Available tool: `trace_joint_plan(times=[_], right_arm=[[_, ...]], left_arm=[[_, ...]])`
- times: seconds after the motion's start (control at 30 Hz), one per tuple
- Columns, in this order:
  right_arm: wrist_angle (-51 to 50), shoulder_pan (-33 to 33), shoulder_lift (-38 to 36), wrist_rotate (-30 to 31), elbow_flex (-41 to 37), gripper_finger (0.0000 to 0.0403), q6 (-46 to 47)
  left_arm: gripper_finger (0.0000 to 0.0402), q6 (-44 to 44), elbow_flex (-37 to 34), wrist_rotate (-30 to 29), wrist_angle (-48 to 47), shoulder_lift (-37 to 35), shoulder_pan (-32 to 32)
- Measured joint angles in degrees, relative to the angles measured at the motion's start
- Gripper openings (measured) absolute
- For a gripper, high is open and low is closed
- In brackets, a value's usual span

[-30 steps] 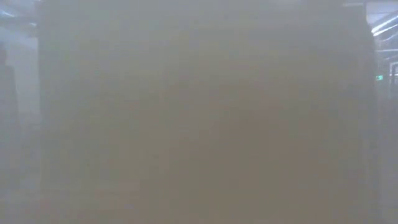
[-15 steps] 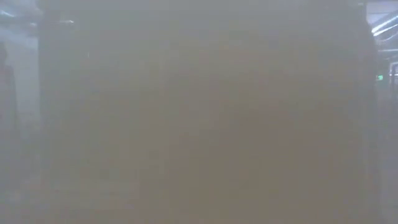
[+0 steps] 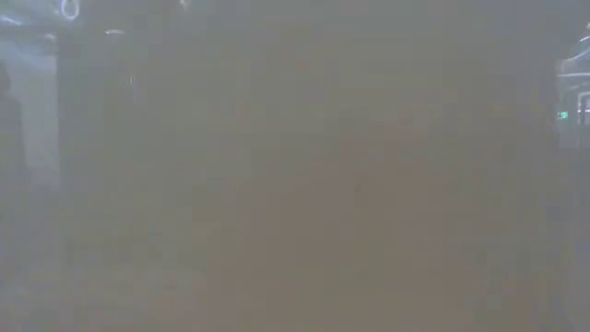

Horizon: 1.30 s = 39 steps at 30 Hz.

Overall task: Sort blocks by size
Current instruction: Put the small blue game piece into the black bin, then put the large green game piece into the transparent bin

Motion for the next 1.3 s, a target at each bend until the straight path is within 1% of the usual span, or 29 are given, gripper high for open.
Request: trace_joint_plan(times=[0.03,0.1,0.17,0.23,0.33,0.53,0.63,0.73,0.77,0.8,0.93,0.97,1.03,1.13,1.23,1.3], right_arm=[[0.16,-2.17,0.12,-0.05,1.54,0.0151,-2.23],[0.25,-6.09,1.77,-0.1,5.62,0.0151,-6.87],[0.23,-9.65,4.77,-0.17,10.32,0.0151,-10.19],[0.17,-12.79,8.68,-0.4,15.75,0.0151,-12.01],[-1.25,-17.03,16.06,-3.35,24.43,0.0151,-14.35],[-6.63,-23.41,31.74,-6.47,40.9,0.0151,-14.99],[-10.11,-25.75,37.59,-6.54,46.47,0.0151,-14.68],[-12.22,-27.47,41.31,-6.73,49.85,0.0151,-14.24],[-12.59,-27.85,42.13,-6.99,50.38,0.0154,-13.72],[-12.71,-28.15,42.8,-7.47,50.63,0.0167,-13.29],[-13.15,-28.86,43.39,-8.69,50.7,0.0252,-11.85],[-13.04,-28.96,43.15,-8.7,50.71,0.0268,-11.71],[-13.28,-28.99,42.45,-8.64,50.72,0.0286,-11.63],[-14.38,-28.99,40.52,-8.54,50.72,0.0289,-11.27],[-17.3,-28.77,37.64,-8.05,50.72,0.0271,-10.56],[-19.84,-28.03,35.36,-6.49,50.72,0.0255,-10.57]], left_arm=[[0.0191,-0.1,-0.01,0.0,0.21,0.0,0.0],[0.0191,-2.96,-0.01,0.0,0.06,0.02,0.04],[0.0191,-7.21,-0.01,-0.01,-0.93,0.02,0.9],[0.0191,-8.13,0.0,0.24,-2.23,0.01,2.2],[0.0191,-4.26,0.01,2.35,-3.01,-0.06,3.97],[0.0191,2.43,-0.01,2.78,-4.27,-1.31,10.02],[0.0191,5.6,0.01,2.81,-5.27,-3.29,13.27],[0.0191,8.24,0.01,2.77,-6.75,-4.99,16.21],[0.0191,8.96,0.01,2.75,-7.02,-5.41,17.19],[0.0191,9.56,0.01,2.75,-7.19,-5.73,17.98],[0.0191,11.66,0.01,2.74,-7.52,-6.12,20.27],[0.0191,12.29,0.01,2.75,-7.49,-6.11,20.62],[0.0191,12.57,0.01,2.75,-7.39,-6.1,21.36],[0.0191,12.57,0.01,2.62,-7.29,-6.08,22.28],[0.0191,12.57,0.01,2.4,-7.05,-6.08,22.73],[0.0191,12.55,0.01,2.21,-6.96,-6.08,22.84]])
